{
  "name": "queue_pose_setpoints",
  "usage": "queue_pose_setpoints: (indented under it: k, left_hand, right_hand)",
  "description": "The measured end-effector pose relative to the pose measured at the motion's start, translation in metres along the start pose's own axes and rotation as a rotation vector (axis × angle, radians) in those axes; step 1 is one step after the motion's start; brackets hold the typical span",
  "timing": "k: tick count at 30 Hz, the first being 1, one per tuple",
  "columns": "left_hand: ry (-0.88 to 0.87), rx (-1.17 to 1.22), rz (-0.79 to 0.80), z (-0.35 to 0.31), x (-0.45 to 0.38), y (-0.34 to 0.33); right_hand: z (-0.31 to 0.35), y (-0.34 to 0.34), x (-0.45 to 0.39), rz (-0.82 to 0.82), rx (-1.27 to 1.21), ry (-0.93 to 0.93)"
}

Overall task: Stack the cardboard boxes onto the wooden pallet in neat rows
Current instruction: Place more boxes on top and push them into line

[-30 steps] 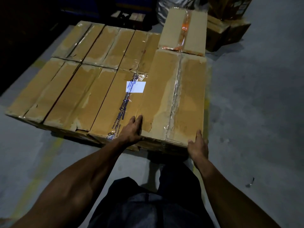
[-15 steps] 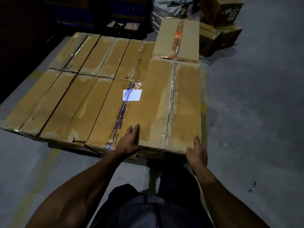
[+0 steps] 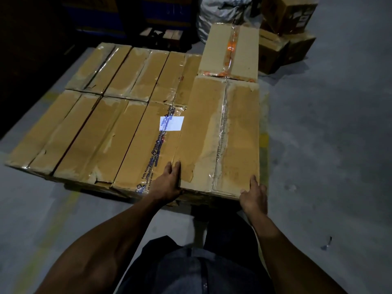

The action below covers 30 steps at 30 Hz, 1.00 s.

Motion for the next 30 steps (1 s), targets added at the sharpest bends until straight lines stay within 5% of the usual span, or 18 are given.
queue_pose_setpoints:
  k: [7,13,21,30]
  left_hand:
    - [-0.098,-0.356,0.021,-0.007,-0.001,0.014]
    - [-0.121,-0.398,0.044,-0.003,-0.009,0.014]
    - [-0.098,-0.385,0.042,-0.007,-0.012,0.013]
    - [-0.064,-0.055,-0.02,-0.01,-0.004,0.012]
  right_hand:
    - [-0.005,0.002,0.014,0.153,0.262,0.247]
    - [-0.003,0.009,0.014,0.072,0.429,0.326]
    - [0.004,0.007,0.012,0.117,0.444,0.286]
    - [0.002,0.01,0.011,0.089,0.421,0.283]
Point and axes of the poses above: each hand's wrist, its own x-axis away from the middle knuckle, its own y-axis out of the back of the hand, z = x × y, the point moved 1 cm from there along -x, towards the middle knuckle, and after that the axes turned 11 degrees about x, right-handed, at the moved point
